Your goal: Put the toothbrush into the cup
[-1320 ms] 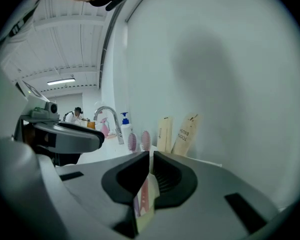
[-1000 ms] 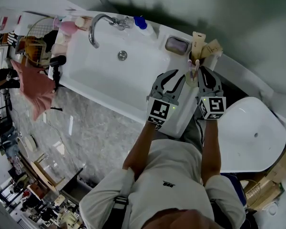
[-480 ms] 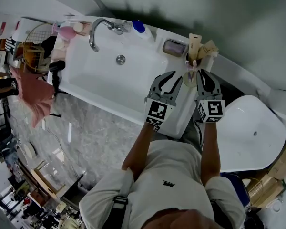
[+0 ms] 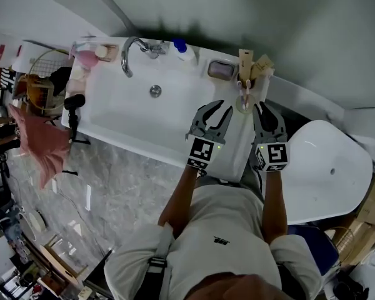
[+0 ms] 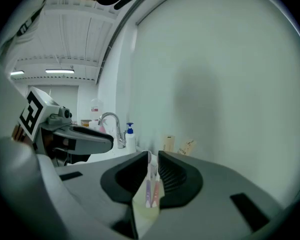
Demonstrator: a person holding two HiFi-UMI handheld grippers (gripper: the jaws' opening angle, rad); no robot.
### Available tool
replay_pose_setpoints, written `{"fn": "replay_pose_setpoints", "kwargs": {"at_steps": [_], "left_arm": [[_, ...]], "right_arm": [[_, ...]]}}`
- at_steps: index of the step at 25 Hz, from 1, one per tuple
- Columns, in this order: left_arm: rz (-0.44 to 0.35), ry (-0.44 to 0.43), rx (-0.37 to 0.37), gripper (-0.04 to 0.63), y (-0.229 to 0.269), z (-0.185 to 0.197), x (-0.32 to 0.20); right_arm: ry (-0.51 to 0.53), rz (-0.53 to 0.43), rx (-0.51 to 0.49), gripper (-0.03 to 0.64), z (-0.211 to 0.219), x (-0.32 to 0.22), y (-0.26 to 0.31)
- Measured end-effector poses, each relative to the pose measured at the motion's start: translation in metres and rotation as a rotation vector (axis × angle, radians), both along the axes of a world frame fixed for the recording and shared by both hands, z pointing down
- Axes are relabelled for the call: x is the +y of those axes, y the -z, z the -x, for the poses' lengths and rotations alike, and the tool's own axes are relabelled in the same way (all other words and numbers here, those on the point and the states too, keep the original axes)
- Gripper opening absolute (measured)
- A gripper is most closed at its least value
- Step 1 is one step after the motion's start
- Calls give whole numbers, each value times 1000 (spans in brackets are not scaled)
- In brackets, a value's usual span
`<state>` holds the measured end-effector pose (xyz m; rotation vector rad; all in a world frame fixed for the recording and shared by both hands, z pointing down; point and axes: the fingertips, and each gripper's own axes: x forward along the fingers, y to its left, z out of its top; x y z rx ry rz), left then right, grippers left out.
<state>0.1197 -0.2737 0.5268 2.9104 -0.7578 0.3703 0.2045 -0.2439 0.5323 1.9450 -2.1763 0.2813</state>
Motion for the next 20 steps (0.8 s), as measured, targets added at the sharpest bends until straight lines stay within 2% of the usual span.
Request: {"fn": "replay_pose_setpoints", "kwargs": {"at_steps": [9, 20], "left_arm": [[-21, -62, 38, 101, 21, 22, 26], [-16, -66, 58, 101, 25, 33, 45]], "right_arm": [[-42, 20, 65, 95, 30, 44, 26], [-55, 31, 40, 110, 42, 67, 31]]}}
